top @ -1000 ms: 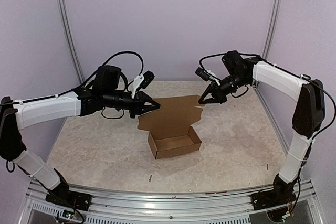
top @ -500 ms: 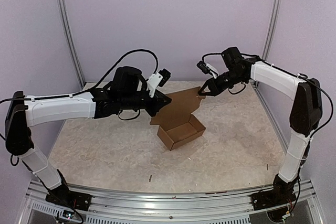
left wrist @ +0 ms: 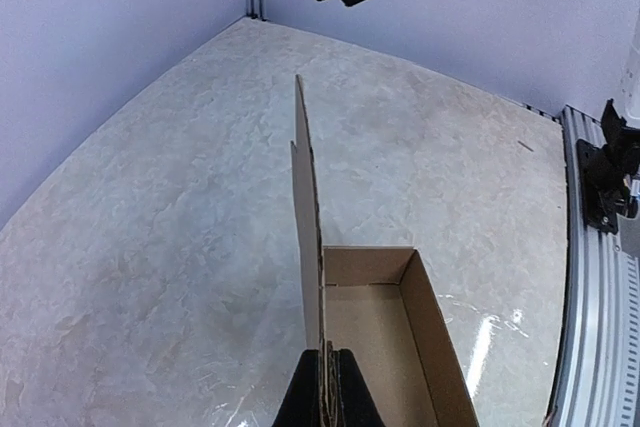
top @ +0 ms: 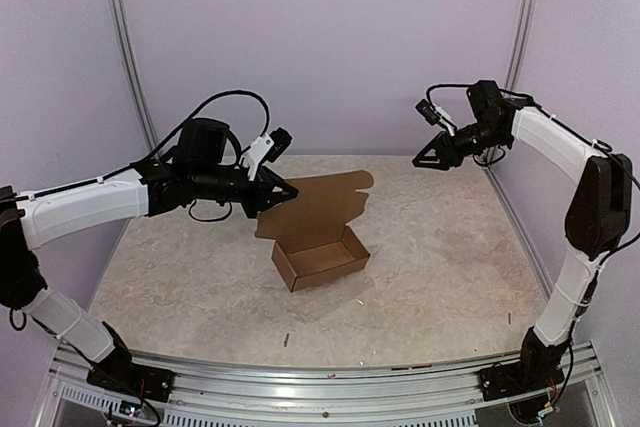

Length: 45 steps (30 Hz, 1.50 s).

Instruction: Fold the paper box

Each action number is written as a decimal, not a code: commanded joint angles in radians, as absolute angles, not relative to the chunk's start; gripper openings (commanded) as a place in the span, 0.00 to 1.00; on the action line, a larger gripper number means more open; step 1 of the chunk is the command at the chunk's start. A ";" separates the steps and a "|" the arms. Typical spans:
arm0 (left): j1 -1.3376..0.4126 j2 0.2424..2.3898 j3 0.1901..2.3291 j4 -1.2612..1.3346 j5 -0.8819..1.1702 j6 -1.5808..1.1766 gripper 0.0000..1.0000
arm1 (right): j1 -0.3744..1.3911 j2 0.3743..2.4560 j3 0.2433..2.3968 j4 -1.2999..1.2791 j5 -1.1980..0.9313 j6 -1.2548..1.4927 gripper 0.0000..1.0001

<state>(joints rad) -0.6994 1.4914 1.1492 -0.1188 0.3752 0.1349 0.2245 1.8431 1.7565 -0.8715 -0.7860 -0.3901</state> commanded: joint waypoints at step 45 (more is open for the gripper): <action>-0.683 1.482 1.154 -0.149 0.620 0.161 0.00 | 0.458 1.712 1.560 -0.991 -0.959 -0.775 0.55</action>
<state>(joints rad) -0.6804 1.4590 1.1461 -0.1753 0.5957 0.1829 0.4431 1.7256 1.5383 -0.9211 -0.8440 -0.7250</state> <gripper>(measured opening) 0.033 0.530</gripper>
